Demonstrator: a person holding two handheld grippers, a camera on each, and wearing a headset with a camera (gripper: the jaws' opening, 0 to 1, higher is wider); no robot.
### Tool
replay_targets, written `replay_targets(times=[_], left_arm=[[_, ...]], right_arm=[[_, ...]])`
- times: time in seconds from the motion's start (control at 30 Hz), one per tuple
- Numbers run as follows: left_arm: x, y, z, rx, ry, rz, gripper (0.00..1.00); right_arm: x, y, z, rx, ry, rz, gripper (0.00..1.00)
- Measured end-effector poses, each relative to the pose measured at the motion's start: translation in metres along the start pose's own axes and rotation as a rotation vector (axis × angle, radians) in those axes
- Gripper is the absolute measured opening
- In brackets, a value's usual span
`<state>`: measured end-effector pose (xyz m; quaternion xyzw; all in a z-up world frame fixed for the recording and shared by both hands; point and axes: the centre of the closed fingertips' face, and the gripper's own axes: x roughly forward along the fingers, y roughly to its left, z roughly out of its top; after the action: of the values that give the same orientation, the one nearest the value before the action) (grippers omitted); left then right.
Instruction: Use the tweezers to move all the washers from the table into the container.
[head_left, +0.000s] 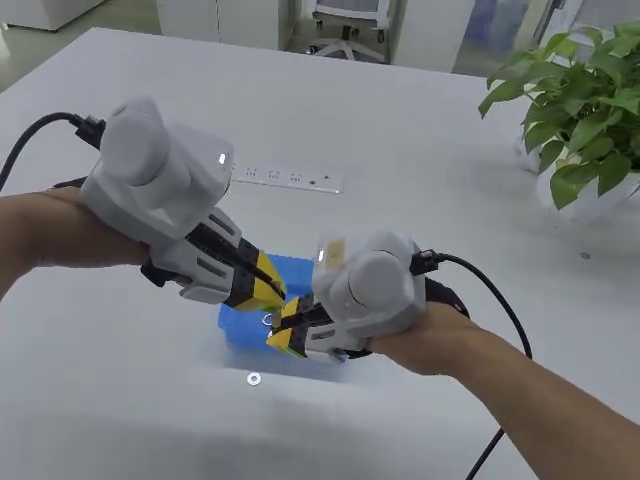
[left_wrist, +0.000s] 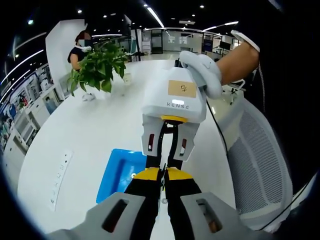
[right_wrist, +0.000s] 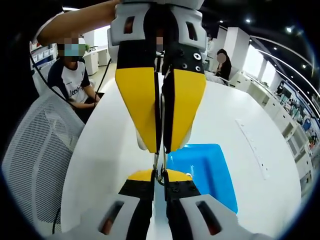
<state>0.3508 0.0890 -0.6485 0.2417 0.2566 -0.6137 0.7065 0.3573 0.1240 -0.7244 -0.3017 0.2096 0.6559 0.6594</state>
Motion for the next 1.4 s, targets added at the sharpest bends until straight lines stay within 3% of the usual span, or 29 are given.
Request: replay_targets(times=[0.43, 1.4], left_arm=[[0.003, 0.021, 0.004, 0.013, -0.009, 0.016, 0.06], [0.031, 0.062, -0.026, -0.017, 0.011, 0.012, 0.07]], right_arm=[[-0.002, -0.023, -0.003, -0.004, 0.007, -0.024, 0.08], [0.026, -0.058, -0.037, 0.030, 0.021, -0.022, 0.09]])
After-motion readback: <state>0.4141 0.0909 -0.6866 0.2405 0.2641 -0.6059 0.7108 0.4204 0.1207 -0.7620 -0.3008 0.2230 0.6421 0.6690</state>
